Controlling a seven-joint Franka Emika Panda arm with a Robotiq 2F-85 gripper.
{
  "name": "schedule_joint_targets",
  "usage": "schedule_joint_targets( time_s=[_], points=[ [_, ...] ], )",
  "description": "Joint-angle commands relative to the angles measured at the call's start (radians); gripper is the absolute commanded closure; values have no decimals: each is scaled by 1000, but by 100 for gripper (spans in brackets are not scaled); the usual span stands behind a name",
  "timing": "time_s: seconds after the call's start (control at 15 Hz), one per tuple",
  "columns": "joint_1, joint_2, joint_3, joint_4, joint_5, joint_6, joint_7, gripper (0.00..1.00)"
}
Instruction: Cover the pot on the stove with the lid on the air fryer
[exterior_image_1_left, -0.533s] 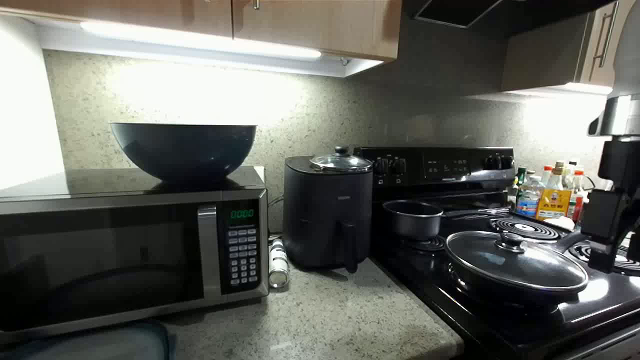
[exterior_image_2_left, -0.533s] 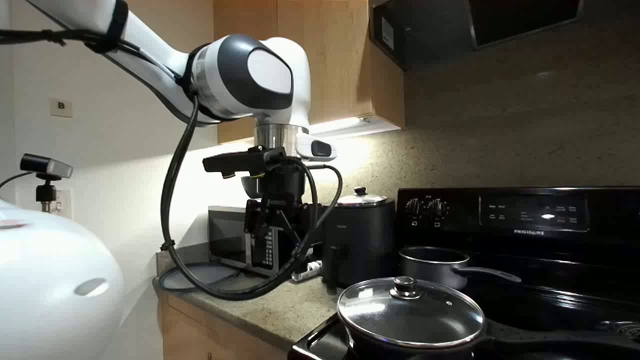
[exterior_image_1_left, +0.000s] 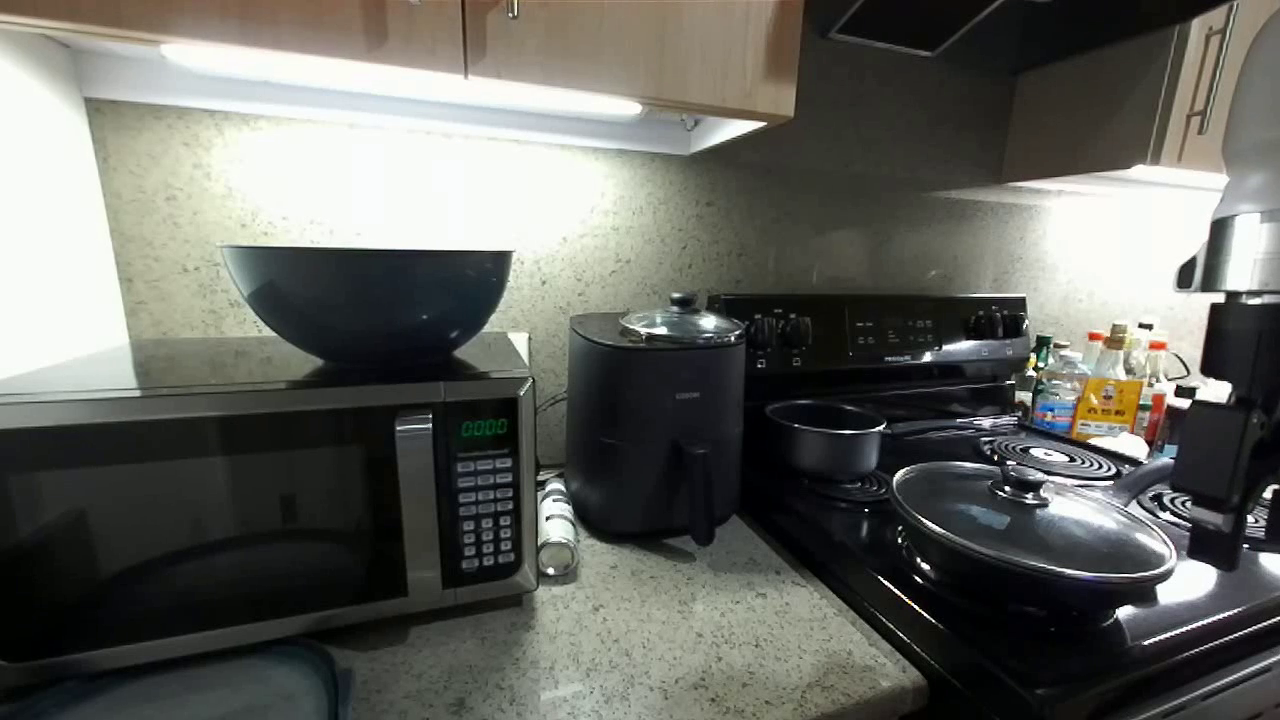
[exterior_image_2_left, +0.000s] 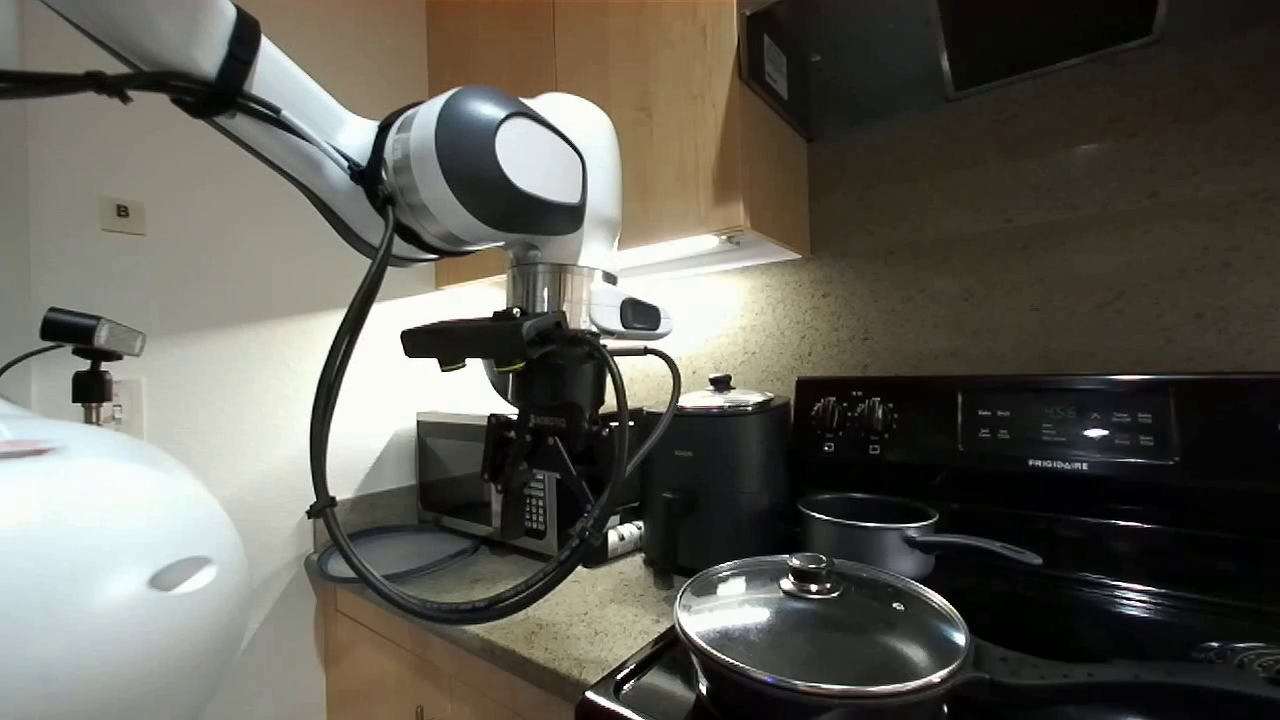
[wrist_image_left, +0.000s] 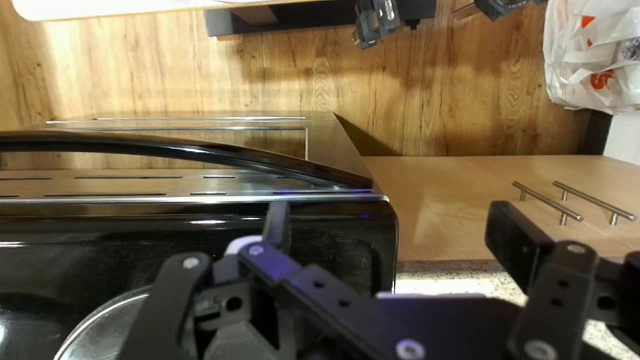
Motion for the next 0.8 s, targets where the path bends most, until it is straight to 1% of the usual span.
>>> schedule_joint_targets(
  time_s=[0.0,0.13,0.27,0.4,0.53,0.6,0.73],
  points=[
    [-12,1,11,2,8,-2,-8,0],
    [-12,1,11,2,8,-2,-8,0],
    [2,31,18,38,2,11,-24,0],
    [19,89,64,100,-12,64,3,0],
    [41,140,108,157,-15,165,12,0],
    [53,164,132,181,-20,243,13,0],
    [54,214,181,231,-36,383,47,0]
  ],
)
